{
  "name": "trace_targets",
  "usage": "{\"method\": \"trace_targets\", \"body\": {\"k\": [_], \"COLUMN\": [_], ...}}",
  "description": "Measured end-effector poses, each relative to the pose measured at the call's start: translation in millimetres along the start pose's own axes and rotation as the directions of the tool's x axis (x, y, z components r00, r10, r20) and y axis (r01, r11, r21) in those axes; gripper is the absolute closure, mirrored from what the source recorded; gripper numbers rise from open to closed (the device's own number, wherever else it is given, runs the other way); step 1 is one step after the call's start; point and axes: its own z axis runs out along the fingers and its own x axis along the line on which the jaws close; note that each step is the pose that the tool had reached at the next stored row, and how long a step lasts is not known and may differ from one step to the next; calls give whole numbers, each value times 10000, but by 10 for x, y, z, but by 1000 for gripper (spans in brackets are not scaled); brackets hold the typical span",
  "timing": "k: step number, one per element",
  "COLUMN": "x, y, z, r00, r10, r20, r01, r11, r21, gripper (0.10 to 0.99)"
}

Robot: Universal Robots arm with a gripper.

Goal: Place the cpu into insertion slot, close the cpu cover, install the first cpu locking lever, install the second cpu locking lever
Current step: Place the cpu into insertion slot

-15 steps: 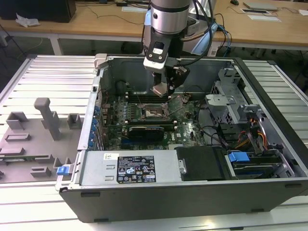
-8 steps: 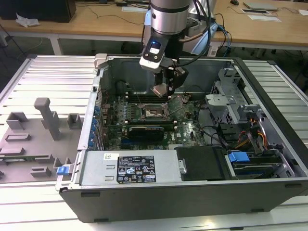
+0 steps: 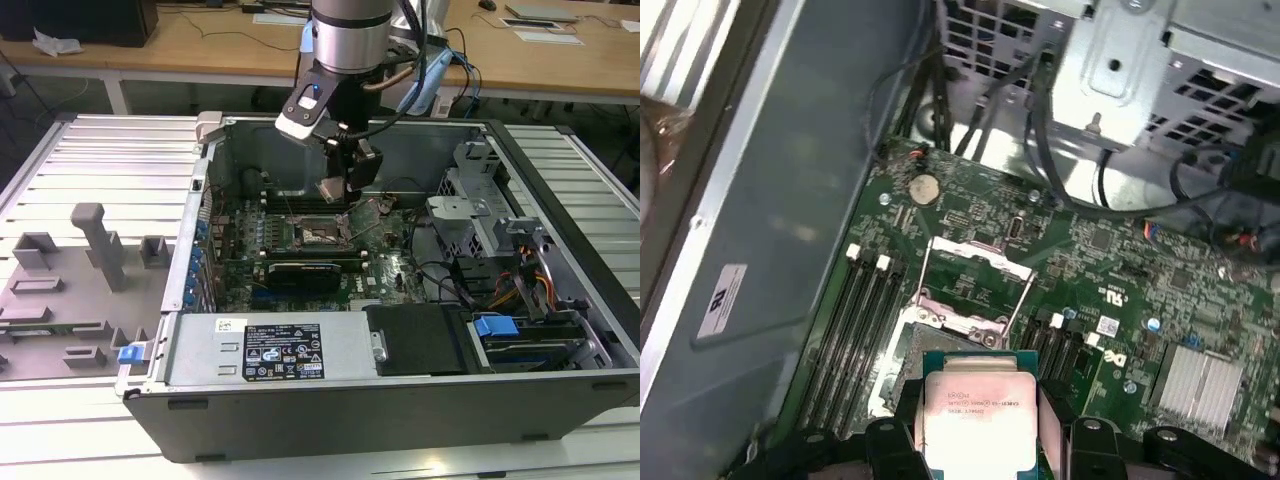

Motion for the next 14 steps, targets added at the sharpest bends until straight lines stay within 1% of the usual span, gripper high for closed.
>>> {"method": "trace_targets", "body": {"k": [1,3,7,8,12,13,14], "x": [0,0,0,0,-1,-1,-1], "y": [0,-1,-1,-2,-3,-4,-4], "z": [3,6,14,18,34,43,49], "r00": [9996,9980,9919,9881,9749,9690,9655], "r10": [280,622,1268,1531,2220,2461,2594], "r20": [24,53,108,130,187,207,217], "r01": [-280,-622,-1268,-1531,-2219,-2460,-2593], "r11": [9996,9981,9919,9882,9751,9692,9658], "r21": [-6,-14,-31,-38,-63,-72,-78], "gripper": [545,545,545,545,545,545,545]}}
